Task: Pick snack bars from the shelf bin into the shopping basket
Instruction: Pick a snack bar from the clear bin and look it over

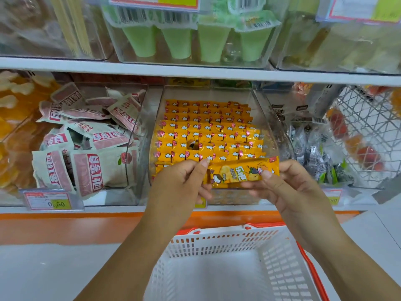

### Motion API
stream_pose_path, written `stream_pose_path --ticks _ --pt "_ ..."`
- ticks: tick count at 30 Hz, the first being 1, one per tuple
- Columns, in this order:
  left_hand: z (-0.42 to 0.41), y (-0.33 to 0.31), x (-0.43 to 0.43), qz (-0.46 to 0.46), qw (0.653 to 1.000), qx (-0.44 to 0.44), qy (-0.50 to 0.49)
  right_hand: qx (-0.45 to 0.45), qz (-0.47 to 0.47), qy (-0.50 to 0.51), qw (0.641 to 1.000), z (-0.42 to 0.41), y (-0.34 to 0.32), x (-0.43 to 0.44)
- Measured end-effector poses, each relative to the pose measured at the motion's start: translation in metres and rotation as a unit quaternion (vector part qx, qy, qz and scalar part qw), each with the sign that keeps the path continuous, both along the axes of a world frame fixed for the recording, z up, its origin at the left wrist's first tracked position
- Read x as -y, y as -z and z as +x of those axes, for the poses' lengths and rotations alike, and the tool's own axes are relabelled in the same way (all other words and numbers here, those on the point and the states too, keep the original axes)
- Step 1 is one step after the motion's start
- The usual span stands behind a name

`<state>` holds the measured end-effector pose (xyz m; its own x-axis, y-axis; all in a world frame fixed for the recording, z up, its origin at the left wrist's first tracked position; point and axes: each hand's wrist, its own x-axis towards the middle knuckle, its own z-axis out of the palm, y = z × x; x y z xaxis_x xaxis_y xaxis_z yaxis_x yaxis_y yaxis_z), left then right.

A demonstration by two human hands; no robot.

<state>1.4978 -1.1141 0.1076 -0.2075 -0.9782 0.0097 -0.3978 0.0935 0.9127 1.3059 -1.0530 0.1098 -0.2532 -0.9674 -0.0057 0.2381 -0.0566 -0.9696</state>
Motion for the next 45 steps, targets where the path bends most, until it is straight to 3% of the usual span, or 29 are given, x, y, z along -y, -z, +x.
stream_pose_path --ticks 3,5,10,12,14,17,19,23,27,32,34,40,45 --pt "0.001 0.011 0.015 -0.175 0.976 0.124 -0.034 -0.039 -0.003 0.033 0.999 0.001 -0.008 0.026" --pt "0.005 0.017 0.025 -0.228 0.951 0.204 -0.041 -0.110 -0.016 0.023 0.994 0.004 -0.019 0.051" --pt "0.011 0.022 0.027 -0.166 0.912 0.373 0.045 -0.263 -0.037 -0.030 0.964 0.022 -0.034 0.107" --pt "0.011 0.028 0.024 -0.152 0.906 0.392 0.051 -0.409 -0.013 -0.073 0.910 0.022 -0.035 0.122" --pt "0.012 0.032 0.023 -0.163 0.897 0.409 0.040 -0.551 -0.006 -0.128 0.825 0.022 -0.035 0.132" --pt "0.013 0.040 0.024 -0.193 0.885 0.423 0.030 -0.651 -0.026 -0.194 0.734 0.030 -0.023 0.142" --pt "0.012 0.042 0.024 -0.197 0.883 0.424 0.036 -0.679 -0.037 -0.222 0.699 0.035 -0.009 0.150" --pt "0.013 0.032 0.023 -0.153 0.897 0.410 0.056 -0.691 0.021 -0.247 0.679 0.040 -0.011 0.163" --pt "0.010 0.036 0.026 -0.174 0.907 0.382 0.040 -0.680 0.001 -0.225 0.698 0.058 -0.019 0.169" --pt "0.009 0.036 0.026 -0.162 0.916 0.364 0.048 -0.708 -0.004 -0.205 0.676 0.071 -0.016 0.173" --pt "0.011 0.033 0.027 -0.147 0.914 0.374 0.061 -0.694 -0.005 -0.191 0.694 0.066 -0.020 0.170" --pt "0.010 0.036 0.026 -0.148 0.923 0.354 0.040 -0.573 -0.045 -0.140 0.806 0.057 -0.023 0.147" --pt "0.010 0.033 0.023 -0.154 0.927 0.340 0.032 -0.531 -0.077 -0.098 0.838 0.048 -0.029 0.120"
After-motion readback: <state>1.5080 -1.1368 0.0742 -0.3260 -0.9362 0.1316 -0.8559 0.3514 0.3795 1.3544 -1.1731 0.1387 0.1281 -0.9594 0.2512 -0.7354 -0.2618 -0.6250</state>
